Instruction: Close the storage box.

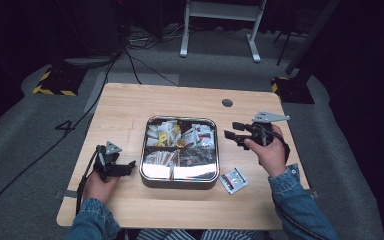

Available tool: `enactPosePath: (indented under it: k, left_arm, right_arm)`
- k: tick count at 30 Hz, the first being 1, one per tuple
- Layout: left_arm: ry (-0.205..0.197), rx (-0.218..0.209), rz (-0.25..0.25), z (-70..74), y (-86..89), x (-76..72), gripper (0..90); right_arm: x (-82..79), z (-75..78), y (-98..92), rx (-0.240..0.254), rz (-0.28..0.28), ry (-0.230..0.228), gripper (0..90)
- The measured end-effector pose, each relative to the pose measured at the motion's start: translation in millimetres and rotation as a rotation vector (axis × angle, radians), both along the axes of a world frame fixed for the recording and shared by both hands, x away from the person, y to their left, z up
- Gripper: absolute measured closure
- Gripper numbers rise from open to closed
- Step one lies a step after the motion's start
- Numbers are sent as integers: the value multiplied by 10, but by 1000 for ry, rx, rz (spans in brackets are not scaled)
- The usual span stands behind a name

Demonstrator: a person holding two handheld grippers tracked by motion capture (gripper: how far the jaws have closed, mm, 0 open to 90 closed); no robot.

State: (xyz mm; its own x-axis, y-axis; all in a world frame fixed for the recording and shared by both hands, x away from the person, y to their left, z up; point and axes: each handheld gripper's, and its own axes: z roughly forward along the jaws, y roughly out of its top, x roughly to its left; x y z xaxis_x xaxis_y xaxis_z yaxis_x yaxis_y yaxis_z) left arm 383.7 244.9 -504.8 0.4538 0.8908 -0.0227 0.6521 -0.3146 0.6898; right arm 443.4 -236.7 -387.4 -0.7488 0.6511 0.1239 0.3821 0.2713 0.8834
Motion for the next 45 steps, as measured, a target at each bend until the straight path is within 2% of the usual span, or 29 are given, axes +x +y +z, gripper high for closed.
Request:
enactPosePath:
  k: [8,15,26,31,39,45]
  left_arm:
    - [1,0,5,1,6,15,150]
    - [1,1,3,1,19,20,150]
    - [2,1,0,2,21,22,149]
    - [2,1,0,2,21,22,149]
    - [2,1,0,1,21,23,149]
    - [2,1,0,1,20,22,149]
  right_arm:
    - [-39,-70,-408,-22,-59,1,436]
    - [-36,-182,-660,-48,-114,17,429]
    - [22,-443,-879,-95,-146,37,402]
    - [39,-610,-965,-118,-168,59,395]
    - [88,-867,-1025,-128,-181,90,392]
    - [74,-944,-1020,-119,-182,69,391]
